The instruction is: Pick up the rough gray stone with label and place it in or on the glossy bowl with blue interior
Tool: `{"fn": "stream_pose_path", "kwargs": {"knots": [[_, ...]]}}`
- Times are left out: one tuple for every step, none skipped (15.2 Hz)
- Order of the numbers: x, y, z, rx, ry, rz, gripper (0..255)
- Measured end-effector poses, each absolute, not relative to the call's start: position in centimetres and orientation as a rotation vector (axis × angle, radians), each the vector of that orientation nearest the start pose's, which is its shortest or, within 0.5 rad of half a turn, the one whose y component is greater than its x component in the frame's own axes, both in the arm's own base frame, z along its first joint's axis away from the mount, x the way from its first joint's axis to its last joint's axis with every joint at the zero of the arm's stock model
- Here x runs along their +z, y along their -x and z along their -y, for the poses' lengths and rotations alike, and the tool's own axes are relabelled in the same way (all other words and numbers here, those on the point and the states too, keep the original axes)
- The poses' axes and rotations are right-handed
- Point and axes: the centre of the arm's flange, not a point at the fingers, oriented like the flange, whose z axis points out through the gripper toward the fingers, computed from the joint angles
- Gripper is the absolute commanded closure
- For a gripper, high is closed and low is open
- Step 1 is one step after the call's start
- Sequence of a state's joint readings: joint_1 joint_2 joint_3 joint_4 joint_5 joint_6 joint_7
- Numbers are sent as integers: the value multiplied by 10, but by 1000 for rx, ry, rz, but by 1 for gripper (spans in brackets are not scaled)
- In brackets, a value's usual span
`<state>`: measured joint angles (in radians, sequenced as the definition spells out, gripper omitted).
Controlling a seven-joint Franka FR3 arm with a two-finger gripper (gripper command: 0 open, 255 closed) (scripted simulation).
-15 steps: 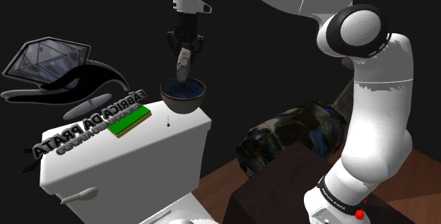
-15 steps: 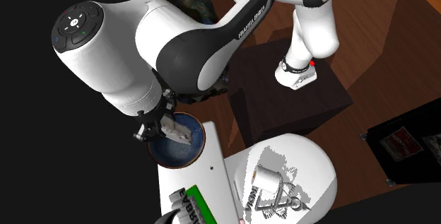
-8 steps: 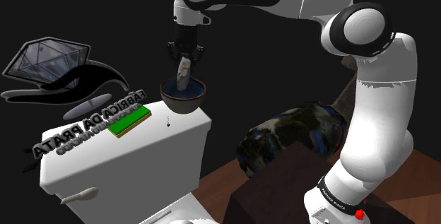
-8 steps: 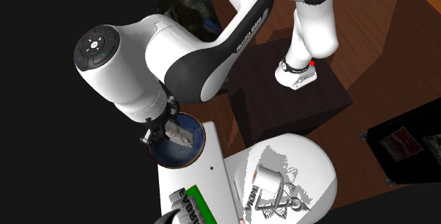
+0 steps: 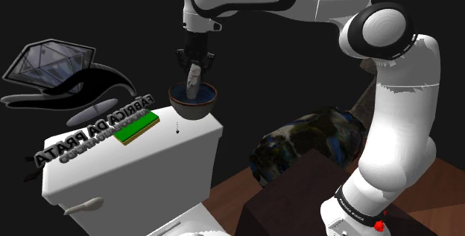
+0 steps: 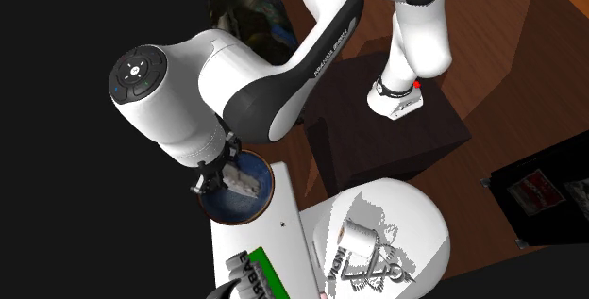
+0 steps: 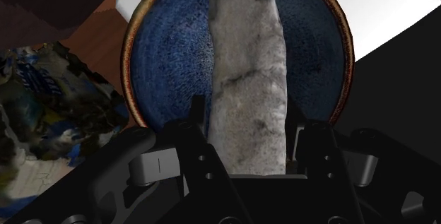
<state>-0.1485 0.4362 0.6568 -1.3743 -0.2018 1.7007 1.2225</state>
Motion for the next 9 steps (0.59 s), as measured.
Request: {"fn": "stream_pose_path", "kwargs": {"knots": [[504, -624, -237, 95, 2912, -1111, 255], [504, -624, -237, 95, 2912, -1111, 0], [504, -624, -237, 95, 2912, -1111, 0], [504, -624, -237, 95, 2912, -1111, 0], [504, -624, -237, 94, 2912, -1111, 0], [504, -624, -237, 94, 2912, -1111, 0], [504, -624, -238, 94, 2912, -1111, 0], [504, -624, -238, 94, 2912, -1111, 0], [510, -625, -237, 94, 2911, -1111, 0]]}}
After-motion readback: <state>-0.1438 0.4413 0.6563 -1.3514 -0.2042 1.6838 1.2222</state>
